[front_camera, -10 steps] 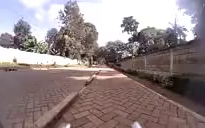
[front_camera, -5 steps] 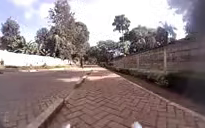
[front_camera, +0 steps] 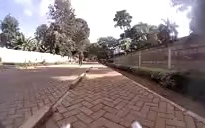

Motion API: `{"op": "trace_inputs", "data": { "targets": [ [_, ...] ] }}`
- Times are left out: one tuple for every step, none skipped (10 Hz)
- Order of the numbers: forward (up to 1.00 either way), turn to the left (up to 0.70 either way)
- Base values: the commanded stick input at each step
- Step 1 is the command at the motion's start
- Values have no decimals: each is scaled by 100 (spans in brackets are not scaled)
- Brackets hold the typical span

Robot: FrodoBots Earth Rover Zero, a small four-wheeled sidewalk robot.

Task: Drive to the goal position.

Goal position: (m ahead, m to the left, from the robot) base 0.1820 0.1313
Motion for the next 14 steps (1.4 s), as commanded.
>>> {"op": "trace_inputs", "data": {
  "targets": [
    [70,0],
    [70,0],
    [70,0],
    [70,0],
    [70,0],
    [70,0],
    [70,0],
    [70,0],
    [70,0],
    [70,0],
    [70,0],
    [70,0],
    [70,0],
    [70,0]
  ]
}}
